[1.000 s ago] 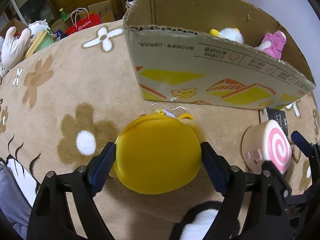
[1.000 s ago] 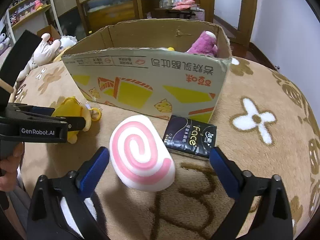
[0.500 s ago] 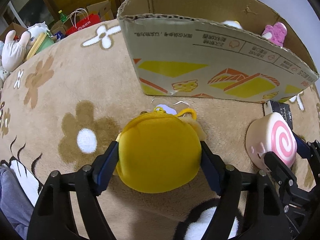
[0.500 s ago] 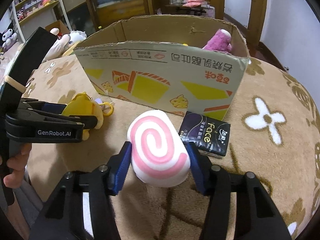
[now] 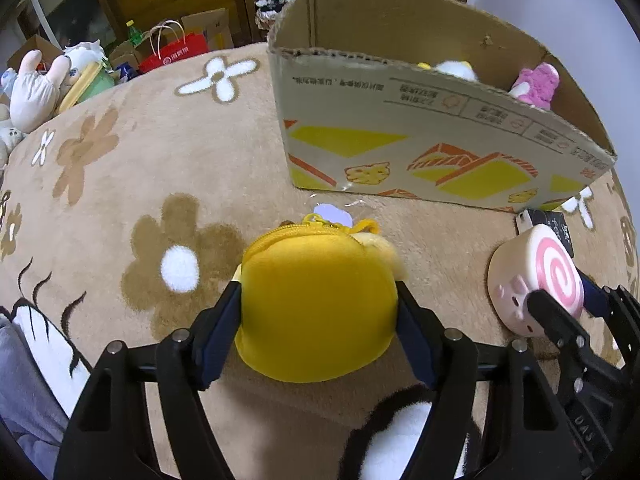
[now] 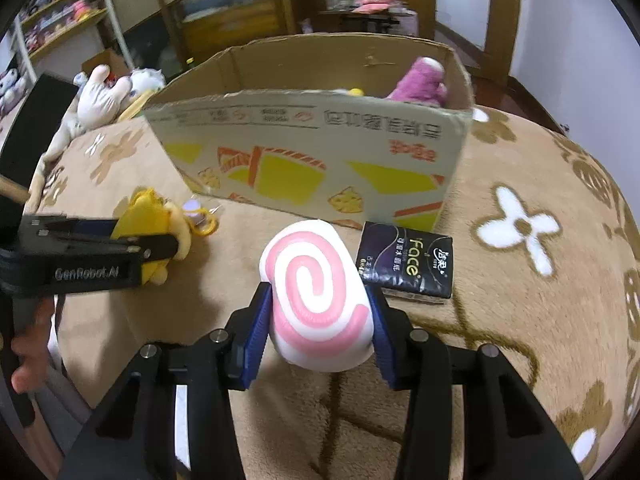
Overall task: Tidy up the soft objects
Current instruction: 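Grasp the yellow round plush with the left tool while the right tool grasps the swirl cushion, then lift the yellow plush and swirl cushion over the box with both tools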
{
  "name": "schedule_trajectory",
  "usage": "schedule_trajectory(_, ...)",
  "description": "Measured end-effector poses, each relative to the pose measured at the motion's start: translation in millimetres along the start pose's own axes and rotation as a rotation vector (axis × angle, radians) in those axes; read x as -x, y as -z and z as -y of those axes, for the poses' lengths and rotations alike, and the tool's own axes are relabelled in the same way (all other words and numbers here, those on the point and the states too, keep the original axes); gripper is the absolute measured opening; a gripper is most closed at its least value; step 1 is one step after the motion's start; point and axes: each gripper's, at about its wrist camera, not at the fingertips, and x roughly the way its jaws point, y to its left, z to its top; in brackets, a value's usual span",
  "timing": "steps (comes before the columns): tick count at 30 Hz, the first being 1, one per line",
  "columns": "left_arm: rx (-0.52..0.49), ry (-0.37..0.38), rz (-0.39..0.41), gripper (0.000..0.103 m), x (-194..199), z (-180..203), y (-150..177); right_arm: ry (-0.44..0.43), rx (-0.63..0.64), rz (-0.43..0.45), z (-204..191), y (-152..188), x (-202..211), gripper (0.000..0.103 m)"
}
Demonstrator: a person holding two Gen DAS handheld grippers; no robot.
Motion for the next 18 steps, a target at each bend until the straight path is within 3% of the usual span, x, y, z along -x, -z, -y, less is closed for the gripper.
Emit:
schedule_trajectory(10, -0.006, 0.013, 0.045, 0.069, 25, 4, 11, 0.003, -0.052, 0.043, 9, 1, 18, 0.047)
schedule_trajectory(18, -0.001, -0.001, 0.145, 0.069, 52, 3, 15, 0.021, -0.085, 0.103, 15, 2, 39, 0.047)
